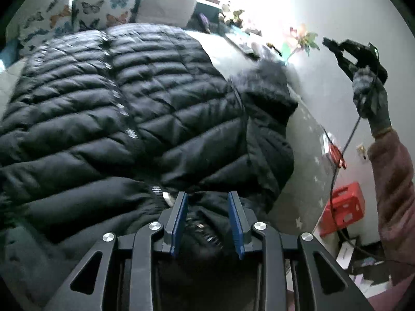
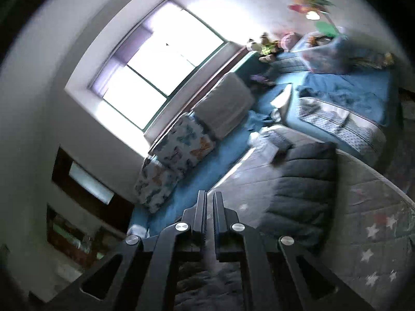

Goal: Fold large clothes

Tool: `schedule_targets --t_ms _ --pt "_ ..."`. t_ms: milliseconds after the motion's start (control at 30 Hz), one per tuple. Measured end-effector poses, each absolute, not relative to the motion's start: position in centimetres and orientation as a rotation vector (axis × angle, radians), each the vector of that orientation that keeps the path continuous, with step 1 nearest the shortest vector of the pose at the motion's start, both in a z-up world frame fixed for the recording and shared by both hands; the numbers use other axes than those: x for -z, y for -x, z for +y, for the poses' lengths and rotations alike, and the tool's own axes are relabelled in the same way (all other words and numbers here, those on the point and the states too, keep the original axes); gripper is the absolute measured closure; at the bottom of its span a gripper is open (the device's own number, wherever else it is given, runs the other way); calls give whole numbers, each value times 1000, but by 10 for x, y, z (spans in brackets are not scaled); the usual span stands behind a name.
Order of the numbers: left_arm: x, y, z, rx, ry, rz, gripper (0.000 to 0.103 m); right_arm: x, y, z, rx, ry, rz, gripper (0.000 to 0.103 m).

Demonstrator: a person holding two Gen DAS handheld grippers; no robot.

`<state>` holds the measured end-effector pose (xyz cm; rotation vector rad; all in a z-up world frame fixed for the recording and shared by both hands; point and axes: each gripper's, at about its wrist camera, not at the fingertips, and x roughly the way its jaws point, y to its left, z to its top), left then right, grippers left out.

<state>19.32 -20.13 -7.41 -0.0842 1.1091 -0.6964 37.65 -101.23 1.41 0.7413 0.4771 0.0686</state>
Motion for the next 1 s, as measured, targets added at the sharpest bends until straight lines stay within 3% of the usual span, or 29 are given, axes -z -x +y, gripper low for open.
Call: schedule_targets --t_ms 67,100,133,200,533,900,967,1000 --pt "67 -192 -189 685 95 1096 69 -10 -376 -1005 -85 -723 524 92" --pt "65 -192 -183 673 92 1088 69 -3 -376 -1006 -97 -743 547 75" --pt "65 -193 -178 659 91 1089 69 9 -375 -1009 -103 -770 576 48" --pt "66 -194 -169 645 107 1099 69 32 -373 -1012 -78 -781 620 35" --pt "75 -211 -166 627 164 1163 69 132 -387 -1063 63 -883 781 35" --pt "49 -266 -278 767 113 1228 69 169 -434 -1094 -16 -967 736 36" --pt "53 -276 -300 769 79 1227 69 172 -442 -1096 -26 -969 733 47" --pt "56 -282 -312 775 63 1234 69 174 -445 -1096 -29 -973 739 60"
